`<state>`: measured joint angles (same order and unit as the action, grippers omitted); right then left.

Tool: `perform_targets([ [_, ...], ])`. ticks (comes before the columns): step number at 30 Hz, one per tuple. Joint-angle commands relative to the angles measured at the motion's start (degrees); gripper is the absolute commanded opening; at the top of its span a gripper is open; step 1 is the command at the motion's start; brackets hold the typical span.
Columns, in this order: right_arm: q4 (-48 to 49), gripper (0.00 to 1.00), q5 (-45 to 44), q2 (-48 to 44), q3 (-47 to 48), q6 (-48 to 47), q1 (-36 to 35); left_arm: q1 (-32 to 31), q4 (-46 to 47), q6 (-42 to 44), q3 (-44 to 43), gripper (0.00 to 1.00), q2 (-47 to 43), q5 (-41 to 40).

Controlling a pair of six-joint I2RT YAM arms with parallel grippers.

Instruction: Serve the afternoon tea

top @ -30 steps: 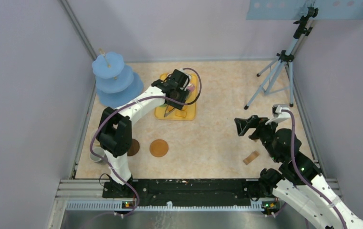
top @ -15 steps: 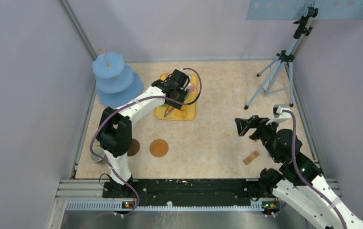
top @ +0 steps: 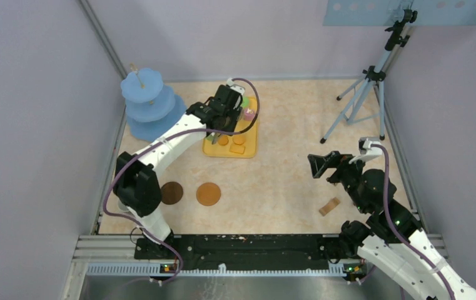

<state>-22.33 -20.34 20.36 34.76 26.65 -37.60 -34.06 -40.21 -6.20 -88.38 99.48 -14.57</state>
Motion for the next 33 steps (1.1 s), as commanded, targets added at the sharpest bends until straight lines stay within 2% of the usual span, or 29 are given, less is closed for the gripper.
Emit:
perform_targets([
  [1, 1.7, 0.95, -0.77, 0.08, 0.13, 0.31, 0.34, -0.03, 4.13, -1.94, -0.06, 0.39, -6.84, -5.04],
  [7, 2.07, 0.95, -0.42, -0.14, 0.02, 0.24, 0.34, 2.23, 7.11, -4.21, 4.48, 0.42, -10.98, -11.67],
  [11, 2.46, 0.95, -0.32, -0.32, -0.41, 0.17, 0.34, 6.81, 8.87, -7.08, 6.54, 0.42, -12.03, -10.37],
  [14, 2.79, 0.95, 0.0, -0.41, -0.53, 0.28, 0.34, 8.48, 10.24, -8.27, 6.88, 0.41, -10.38, -10.97],
  [18, 3.53, 0.95, 0.49, -0.62, -0.9, 0.6, 0.34, 9.01, 10.97, -11.81, 6.56, 0.35, -7.76, -16.31],
  [21, 3.85, 0.95, 0.88, -0.85, -1.25, 0.82, 0.34, 9.1, 17.88, -12.82, 11.15, 0.33, -7.76, -18.56],
  [23, 3.95, 0.95, 1.09, -0.86, -1.35, 0.8, 0.34, 9.11, 18.49, -14.5, 11.75, 0.31, -6.5, -19.31],
  [28, 3.76, 0.95, 1.36, -1.01, -1.35, 0.87, 0.34, 9.19, 21.93, -15.92, 13.46, 0.31, -3.97, -23.43],
  [33, 3.56, 0.95, 1.39, -1.66, -1.89, 1.22, 0.34, 11.3, 25.23, -15.86, 14.75, 0.31, -1.5, -23.5],
])
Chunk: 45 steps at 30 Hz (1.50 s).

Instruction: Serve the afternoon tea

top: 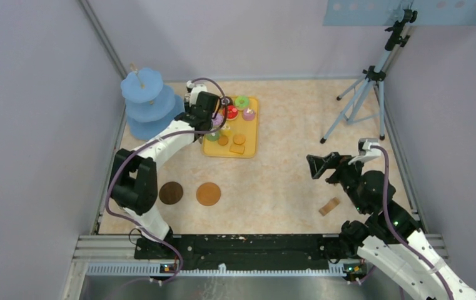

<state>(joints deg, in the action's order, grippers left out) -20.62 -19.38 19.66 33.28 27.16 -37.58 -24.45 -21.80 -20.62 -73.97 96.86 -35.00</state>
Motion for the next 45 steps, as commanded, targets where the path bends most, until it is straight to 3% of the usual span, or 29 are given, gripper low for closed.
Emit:
perform_targets([
  [1, 1.78, 0.95, 0.47, -1.1, -0.41, 0.71, 0.32, 2.26, 6.9, -1.55, 0.18, 0.31, 1.73, -2.99],
  [20, 0.91, 0.95, -0.23, -1.95, -0.31, 0.59, 0.32, 9.82, 11.54, -1.39, -0.65, 0.37, 7.93, -0.97],
  [23, 1.34, 0.95, 0.08, -1.57, -0.4, 0.59, 0.32, 10.77, 11.92, -0.67, -1.54, 0.42, 9.06, -0.19],
  [28, 1.38, 0.95, 0.13, -1.18, -0.32, 0.51, 0.3, 12.27, 10.66, -0.73, -2.82, 0.63, 10.29, 2.27],
  [30, 1.31, 0.95, 0.05, -1.21, -0.17, 0.4, 0.32, 12.32, 10.67, -0.74, -2.56, 0.66, 10.05, 2.46],
  [45, 1.91, 0.95, 0.52, -1.0, -1.02, 0.85, 0.32, 11.88, 6.22, -4.18, 2.51, 0.66, 0.3, 11.63],
])
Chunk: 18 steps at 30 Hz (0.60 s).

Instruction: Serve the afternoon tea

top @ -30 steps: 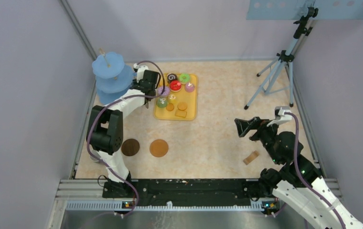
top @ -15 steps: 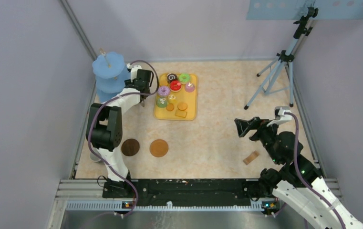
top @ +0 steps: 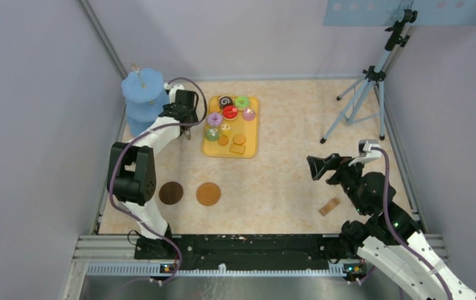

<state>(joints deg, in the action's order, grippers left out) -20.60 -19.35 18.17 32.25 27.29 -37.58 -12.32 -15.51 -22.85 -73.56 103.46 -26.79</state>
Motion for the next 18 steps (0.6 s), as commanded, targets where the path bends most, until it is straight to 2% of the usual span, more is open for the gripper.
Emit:
perform_targets([
  [1, 1.88, 0.95, 0.42, 0.46, 0.01, 0.7, 0.32, -0.21, -0.51, -2.34, 2.77, 0.66, -6.93, 3.8],
  [11, 2.29, 0.95, 0.89, 0.56, -0.34, 0.99, 0.32, -0.25, -5.07, -4.03, 7.36, 0.67, -14.78, 5.36],
  [13, 2.23, 0.95, 0.82, 0.59, -0.37, 1.01, 0.34, -0.21, -5.88, -3.96, 8.49, 0.68, -16.87, 8.18],
  [18, 1.09, 0.95, 0.42, 0.84, 0.6, 0.78, 0.32, -0.16, -6.49, -2.97, 12.67, 0.68, -21.98, 21.63],
])
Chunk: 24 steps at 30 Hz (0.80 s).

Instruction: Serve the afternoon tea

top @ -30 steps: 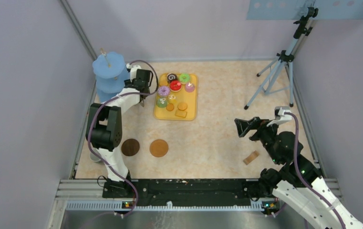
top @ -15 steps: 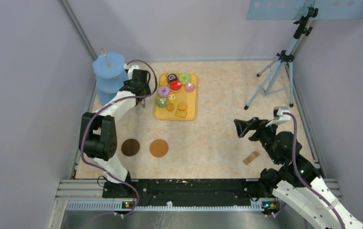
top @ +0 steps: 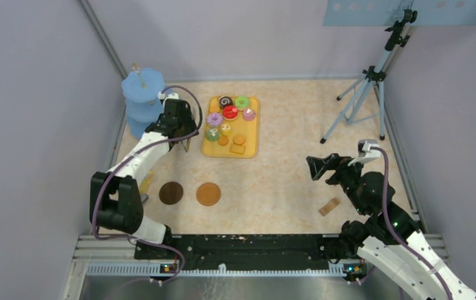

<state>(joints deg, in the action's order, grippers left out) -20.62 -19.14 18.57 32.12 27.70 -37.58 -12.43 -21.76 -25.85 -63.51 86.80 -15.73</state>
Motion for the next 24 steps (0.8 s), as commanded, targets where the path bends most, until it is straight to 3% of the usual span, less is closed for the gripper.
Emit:
perform_targets([
  [1, 1.01, 0.95, 0.14, 0.08, 0.56, 0.36, 0.3, -0.1, -0.48, 0.34, 3.6, 0.68, -6.32, 13.48],
  [8, 2.07, 0.95, 0.67, 0.17, -0.11, 0.38, 0.32, -0.81, -0.52, 4.37, 8.24, 0.67, -15.12, 28.71],
  [12, 2.34, 0.95, 1.28, 1.0, 0.13, 0.69, 0.32, -4.11, 0.2, 7.57, 8.17, 0.67, -18.37, 31.6],
  [14, 2.35, 0.95, 1.95, 1.08, 0.16, 1.05, 0.32, -7.57, 0.56, 9.72, 6.54, 0.67, -18.81, 31.09],
  [18, 2.54, 0.95, 2.33, 0.69, -0.3, 1.61, 0.32, -18.36, -2.6, 12.53, 0.55, 0.67, -15.82, 22.72],
  [24, 2.09, 0.95, 1.9, 0.69, 0.11, 1.52, 0.32, -22.3, -3.9, 12.3, -5.31, 0.68, -9.32, 16.48],
])
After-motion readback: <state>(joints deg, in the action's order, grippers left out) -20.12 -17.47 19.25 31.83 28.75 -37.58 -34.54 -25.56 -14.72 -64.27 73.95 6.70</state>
